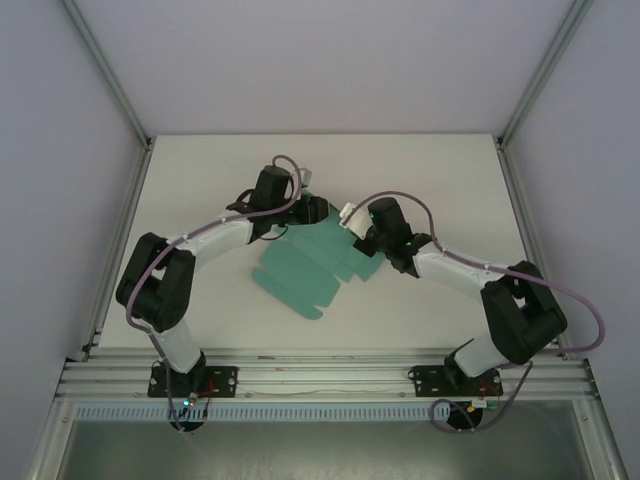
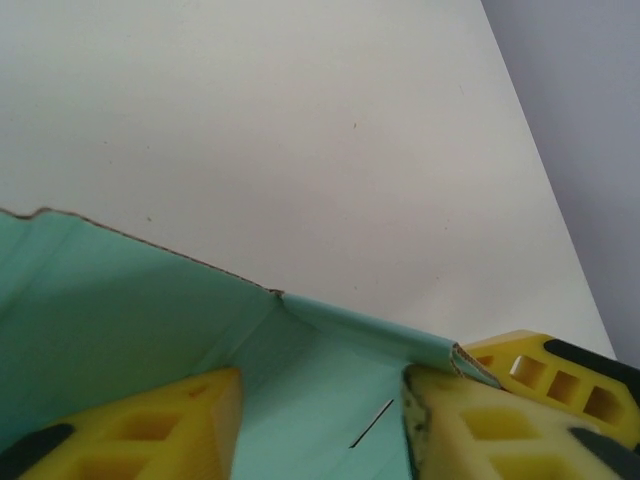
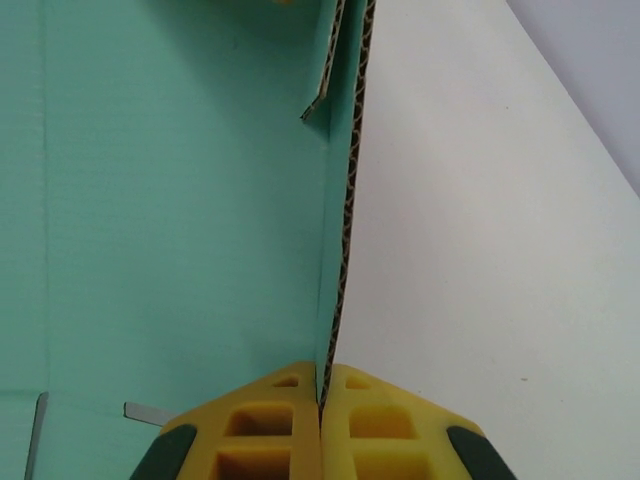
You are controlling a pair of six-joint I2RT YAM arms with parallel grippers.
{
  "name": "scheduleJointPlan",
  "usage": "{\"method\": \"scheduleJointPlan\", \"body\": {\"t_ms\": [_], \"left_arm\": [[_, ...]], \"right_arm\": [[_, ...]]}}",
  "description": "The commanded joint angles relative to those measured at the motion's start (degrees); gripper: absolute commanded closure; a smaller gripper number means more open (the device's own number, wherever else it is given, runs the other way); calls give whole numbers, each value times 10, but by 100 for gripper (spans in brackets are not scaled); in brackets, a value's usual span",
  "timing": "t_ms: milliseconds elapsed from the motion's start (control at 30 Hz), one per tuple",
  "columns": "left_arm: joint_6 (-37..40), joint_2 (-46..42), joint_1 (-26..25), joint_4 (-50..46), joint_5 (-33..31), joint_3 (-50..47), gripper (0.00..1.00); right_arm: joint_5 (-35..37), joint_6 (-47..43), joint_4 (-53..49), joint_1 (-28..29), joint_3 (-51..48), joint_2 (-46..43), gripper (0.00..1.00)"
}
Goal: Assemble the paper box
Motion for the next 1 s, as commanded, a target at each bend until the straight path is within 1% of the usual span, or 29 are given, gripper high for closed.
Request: {"method": "scheduleJointPlan", "body": {"t_ms": [0, 100, 233, 267, 333, 400, 533, 667, 700, 767, 867, 900, 967], "left_arm": [[19, -41, -5, -19, -37, -11, 43], [22, -94, 17, -22, -67, -62, 30], [12, -156, 75, -44, -102, -132, 4], [13, -167, 90, -50, -107, -146, 0], [12, -182, 120, -67, -127, -168, 0], [25, -186, 135, -81, -145, -180, 0], [40, -168, 144, -92, -170, -181, 0], [33, -132, 148, -94, -213, -170, 0], [34, -119, 148, -95, -214, -164, 0], [37, -98, 148, -82, -205, -157, 0], [57, -76, 148, -50, -165, -153, 3], [70, -73, 148, -32, -136, -157, 5], [76, -81, 148, 18, -91, -182, 5]], "right_arm": [[28, -14, 25, 8, 8, -18, 100], [47, -22, 20, 7, 2, -24, 100], [56, -27, 19, 5, -8, -29, 100], [55, -27, 19, 4, -9, -30, 100], [48, -28, 18, 3, -13, -32, 100], [40, -25, 18, 1, -16, -35, 100], [32, -22, 14, -2, -14, -36, 100], [20, -16, 10, -6, -14, -40, 100], [15, -14, 11, -6, -14, -41, 100], [2, -12, 7, -9, -13, -44, 100], [-8, -7, 2, -13, -10, -47, 100], [-8, -4, 3, -15, -9, -46, 100], [-9, 2, 0, -18, -5, -42, 100]]}}
